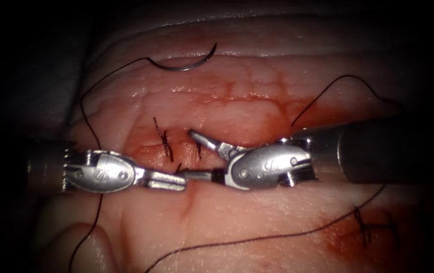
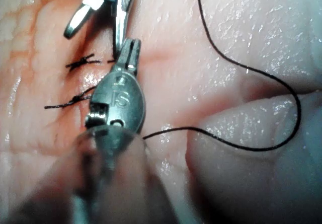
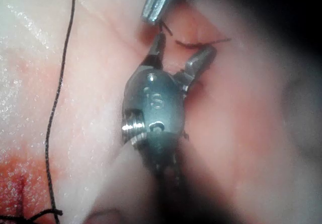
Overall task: Wound Closure
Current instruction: With the right tool, cut the suture.
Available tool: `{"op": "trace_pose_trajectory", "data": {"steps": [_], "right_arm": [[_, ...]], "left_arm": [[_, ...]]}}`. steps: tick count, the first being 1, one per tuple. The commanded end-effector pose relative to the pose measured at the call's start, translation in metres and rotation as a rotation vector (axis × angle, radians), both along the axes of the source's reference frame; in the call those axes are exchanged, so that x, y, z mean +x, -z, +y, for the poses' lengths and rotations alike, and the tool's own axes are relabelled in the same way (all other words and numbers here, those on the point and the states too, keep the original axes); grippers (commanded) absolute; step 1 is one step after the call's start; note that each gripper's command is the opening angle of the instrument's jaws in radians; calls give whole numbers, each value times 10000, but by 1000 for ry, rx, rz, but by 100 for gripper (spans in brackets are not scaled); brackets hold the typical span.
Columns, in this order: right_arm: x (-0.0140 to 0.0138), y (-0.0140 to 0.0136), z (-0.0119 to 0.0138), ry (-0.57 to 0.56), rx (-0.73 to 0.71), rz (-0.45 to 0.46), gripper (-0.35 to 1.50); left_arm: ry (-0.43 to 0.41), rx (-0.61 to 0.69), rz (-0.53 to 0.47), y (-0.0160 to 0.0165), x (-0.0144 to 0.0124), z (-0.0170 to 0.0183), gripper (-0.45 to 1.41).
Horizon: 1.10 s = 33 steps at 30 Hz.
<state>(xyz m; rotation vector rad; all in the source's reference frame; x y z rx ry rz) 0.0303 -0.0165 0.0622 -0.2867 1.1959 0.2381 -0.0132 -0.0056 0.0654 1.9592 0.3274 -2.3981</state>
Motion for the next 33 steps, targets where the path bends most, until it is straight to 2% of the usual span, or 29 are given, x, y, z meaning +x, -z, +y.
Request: {"op": "trace_pose_trajectory", "data": {"steps": [1,4,6,9,15,17,18,19,22,23,24,25,26,33], "right_arm": [[-10,-1,-1,-9,-10,-10,148],[-33,6,3,-32,-24,-20,148],[-61,16,14,-60,-19,-25,143],[-85,26,28,-94,-22,-20,143],[-99,37,36,-123,-29,-15,143],[-99,41,34,-120,-33,-16,141],[-99,41,34,-121,-33,-16,141],[-99,41,34,-121,-33,-16,141],[-98,41,34,-121,-33,-16,141],[-98,41,34,-121,-33,-16,141],[-98,41,34,-123,-33,-19,141],[-98,41,34,-123,-33,-19,141],[-99,40,34,-125,-33,-21,141],[-100,40,33,-128,-33,-25,140]], "left_arm": [[-6,-1,2,-4,-3,-5,-45],[-2,-5,11,-1,4,-10,-45],[0,6,21,-3,7,-15,-45],[-15,35,63,-11,8,-25,-45],[-46,77,126,-29,8,-40,-45],[-64,142,196,-44,16,-49,-45],[-66,159,221,-48,18,-50,-35],[-66,159,221,-48,18,-50,-35],[-57,236,279,-58,22,-49,12],[-46,260,297,-62,23,-47,42],[-42,265,300,-63,23,-46,56],[-42,265,300,-63,23,-46,56],[-39,266,301,-61,23,-44,72],[-35,277,306,-44,21,-46,71]]}}
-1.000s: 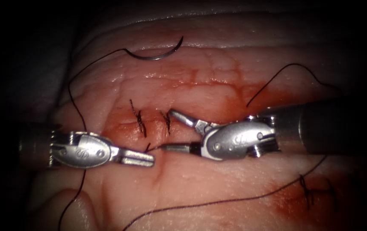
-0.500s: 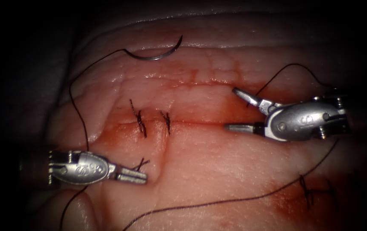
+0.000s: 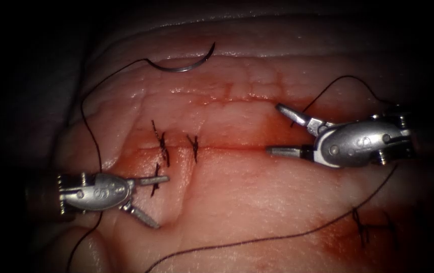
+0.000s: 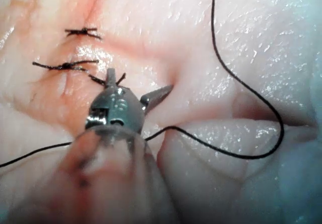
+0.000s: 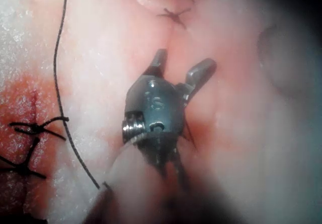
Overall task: Wound Closure
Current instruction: With the right tool, cut the suture, then using the left hand, grasp the needle near the tip.
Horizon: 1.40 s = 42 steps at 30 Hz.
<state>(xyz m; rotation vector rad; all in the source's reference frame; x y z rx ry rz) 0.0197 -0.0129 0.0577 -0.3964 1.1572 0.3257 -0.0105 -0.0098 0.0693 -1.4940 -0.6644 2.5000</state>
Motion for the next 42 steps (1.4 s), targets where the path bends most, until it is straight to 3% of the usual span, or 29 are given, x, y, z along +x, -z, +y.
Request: {"op": "trace_pose_trajectory", "data": {"steps": [1,4,7,11,20,25,26,27,29,31,32,34,42], "right_arm": [[6,-5,-3,1,1,1,140],[7,-5,-3,1,0,1,140],[7,-6,-3,-1,0,-2,140],[8,-6,-4,-2,-1,-2,140],[9,-8,-6,-3,-4,-4,138],[8,-8,-6,1,-1,-7,138],[6,-8,-5,9,4,-11,138],[6,-8,-5,9,4,-11,138],[3,-7,-4,7,13,-31,138],[-3,-5,-3,21,33,-87,136],[-3,-5,-3,21,33,-87,136],[-13,-3,-2,65,114,-166,133],[-24,0,-1,71,152,-230,124]], "left_arm": [[-9,0,-16,4,-5,-3,64],[-18,6,-40,21,-3,3,51],[-15,7,-43,26,-1,10,52],[24,3,-26,31,4,28,81],[46,10,-27,31,7,41,96],[142,25,-32,47,7,71,113],[214,32,-13,55,7,94,108],[214,32,-13,55,7,94,108],[282,37,20,59,7,115,99],[374,51,117,62,0,155,99],[374,51,117,62,0,155,99],[412,66,213,45,-20,191,86],[317,115,421,2,-55,220,76]]}}
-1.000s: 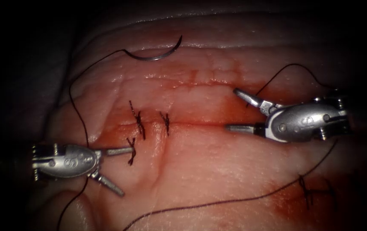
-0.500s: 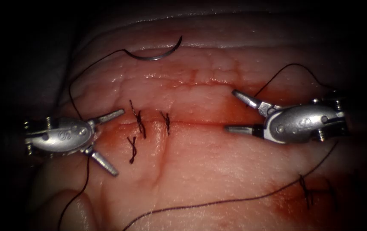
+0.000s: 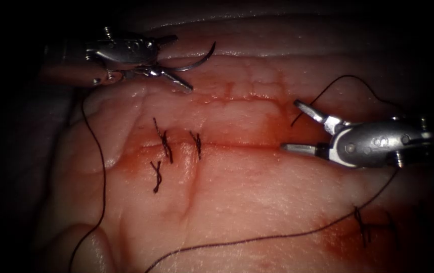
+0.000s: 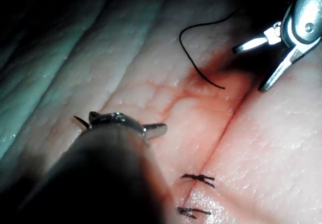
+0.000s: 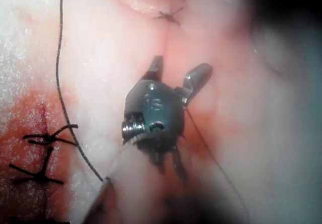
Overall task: Wound Closure
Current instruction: Using the left hand, grasp the needle near the tip.
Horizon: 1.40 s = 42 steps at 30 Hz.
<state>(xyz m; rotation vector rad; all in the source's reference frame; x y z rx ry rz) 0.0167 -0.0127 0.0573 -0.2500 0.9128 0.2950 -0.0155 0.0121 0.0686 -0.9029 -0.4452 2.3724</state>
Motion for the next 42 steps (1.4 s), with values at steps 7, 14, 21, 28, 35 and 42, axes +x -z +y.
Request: {"op": "trace_pose_trajectory", "data": {"steps": [7,14,21,28,35,42], "right_arm": [[6,-5,-3,-3,0,-2,124],[9,-6,-5,-5,-3,-4,124],[13,-9,-8,-12,-4,-5,126],[15,-11,-9,-13,-5,-6,126],[15,-11,-9,-13,-5,-6,126],[15,-10,-10,-13,-6,-6,124]], "left_arm": [[-17,95,84,-52,-34,25,69],[-20,161,159,-88,-47,32,61],[-57,189,234,-121,-44,34,49],[-64,212,265,-141,-38,34,56],[-61,230,257,-147,-45,35,24],[-60,237,248,-151,-48,41,-45]]}}
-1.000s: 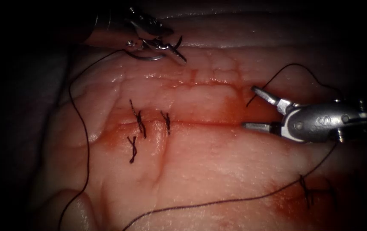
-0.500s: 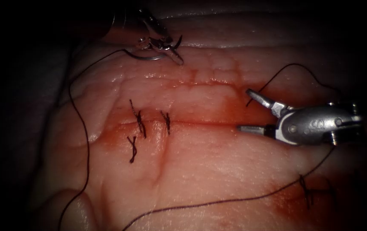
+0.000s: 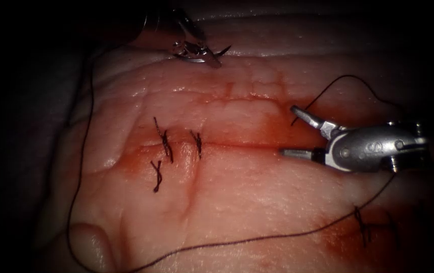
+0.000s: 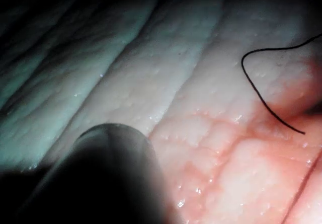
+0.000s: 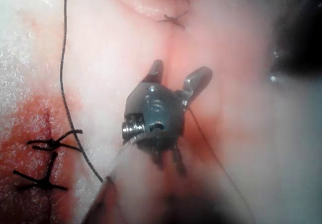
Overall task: Wound Closure
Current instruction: Using the left hand, grasp the needle near the tip, then hand over the needle to the right gripper from the left.
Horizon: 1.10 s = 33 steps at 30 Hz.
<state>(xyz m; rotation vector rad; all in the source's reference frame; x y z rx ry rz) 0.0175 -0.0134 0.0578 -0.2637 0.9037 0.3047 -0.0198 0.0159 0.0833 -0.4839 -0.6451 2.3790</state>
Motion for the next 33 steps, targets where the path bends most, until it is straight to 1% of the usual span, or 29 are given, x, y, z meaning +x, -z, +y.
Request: {"op": "trace_pose_trajectory", "data": {"steps": [1,3,4,6,7,8,9,10,12,13,14,15,16,18,19,20,21,22,23,24,25,26,27,28,29,31,32,33], "right_arm": [[7,-5,-3,2,1,2,124],[7,-5,-2,1,1,2,124],[6,-5,-2,2,1,2,124],[6,-5,-2,2,1,2,124],[6,-5,-2,2,1,2,124],[6,-5,-2,2,1,2,124],[4,-6,-1,2,2,2,121],[4,-6,-1,2,2,2,121],[-1,-6,1,-5,20,0,114],[-3,-7,2,-13,26,-4,114],[-3,-7,2,-13,26,-4,114],[-10,-6,7,-39,54,-8,114],[-10,-6,7,-39,54,-8,114],[-15,-4,11,-50,73,-5,114],[-18,-3,12,-55,84,-1,111],[-25,-1,15,-62,103,5,109],[-32,2,19,-86,144,20,106],[-34,2,20,-96,159,25,106],[-39,4,24,-120,205,46,106],[-40,4,25,-127,226,60,106],[-40,4,25,-127,226,60,106],[-42,5,25,-135,252,79,106],[-44,5,25,-158,325,121,103],[-45,5,24,-166,349,137,99],[-46,5,24,-172,371,147,87],[-51,4,24,-205,468,199,66],[-53,3,24,-221,537,242,67],[-53,3,24,-227,577,262,67]], "left_arm": [[-28,-16,-16,-2,-2,3,-45],[-34,-42,-31,2,1,2,-45],[-46,-75,-46,11,4,0,-45],[-56,-88,-50,16,5,-1,-45],[-79,-129,-69,35,4,-2,-45],[-79,-129,-69,35,4,-2,-45],[-102,-195,-125,59,-1,-2,-45],[-102,-195,-125,59,-1,-2,-45],[-165,-296,-190,94,-14,-11,-45],[-188,-322,-211,102,-17,-16,-45],[-188,-322,-211,102,-17,-16,-45],[-235,-384,-281,127,-30,-33,-45],[-235,-384,-281,127,-30,-33,-45],[-271,-401,-326,143,-39,-47,-45],[-284,-408,-343,150,-42,-52,-45],[-287,-432,-368,165,-47,-63,-45],[-314,-464,-404,178,-51,-73,-45],[-323,-476,-428,183,-53,-77,-45],[-346,-513,-485,192,-55,-85,-45],[-365,-544,-521,197,-56,-90,-45],[-365,-544,-521,197,-56,-90,-45],[-384,-571,-544,200,-57,-93,-45],[-430,-625,-589,207,-56,-102,-45],[-446,-643,-609,210,-56,-106,-45],[-455,-661,-636,214,-55,-112,-45],[-492,-719,-693,222,-50,-123,-45],[-518,-761,-726,229,-46,-130,-45],[-527,-783,-738,232,-44,-133,-45]]}}
